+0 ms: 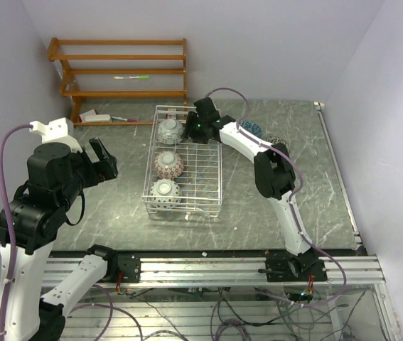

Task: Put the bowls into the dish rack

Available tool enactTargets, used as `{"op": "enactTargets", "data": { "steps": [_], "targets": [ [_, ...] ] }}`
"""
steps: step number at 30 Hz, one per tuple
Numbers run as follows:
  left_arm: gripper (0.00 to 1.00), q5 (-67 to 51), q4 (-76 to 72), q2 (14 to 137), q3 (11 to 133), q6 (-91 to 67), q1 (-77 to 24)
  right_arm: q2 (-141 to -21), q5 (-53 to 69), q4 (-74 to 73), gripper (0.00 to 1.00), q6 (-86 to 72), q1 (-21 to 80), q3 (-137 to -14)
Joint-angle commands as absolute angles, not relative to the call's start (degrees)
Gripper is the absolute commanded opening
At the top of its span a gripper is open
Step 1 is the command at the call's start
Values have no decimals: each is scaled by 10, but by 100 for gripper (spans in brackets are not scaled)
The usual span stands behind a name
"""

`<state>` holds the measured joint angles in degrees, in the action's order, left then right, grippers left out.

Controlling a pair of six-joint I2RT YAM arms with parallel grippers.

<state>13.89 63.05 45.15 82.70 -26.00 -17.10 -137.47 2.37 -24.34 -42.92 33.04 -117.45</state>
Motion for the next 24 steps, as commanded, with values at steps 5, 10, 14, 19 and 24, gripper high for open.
{"op": "enactTargets", "data": {
  "steps": [5,10,14,19,24],
  "targets": [
    [99,140,630,453,834,-267,-173,-1329,27,-189,55,-386,351,-1157],
    [99,142,627,452,835,-267,-173,-1239,-10,-204,56,-367,351,-1133],
    [99,139,622,451,831,-268,-173,-1196,-54,-285,59,-335,346,-1156],
    [99,137,616,450,832,-266,-173,-1128,-94,-353,63,-322,298,-1114],
    [99,135,609,449,826,-264,-173,-1084,-96,-391,63,-285,223,-1055]
  ]
}}
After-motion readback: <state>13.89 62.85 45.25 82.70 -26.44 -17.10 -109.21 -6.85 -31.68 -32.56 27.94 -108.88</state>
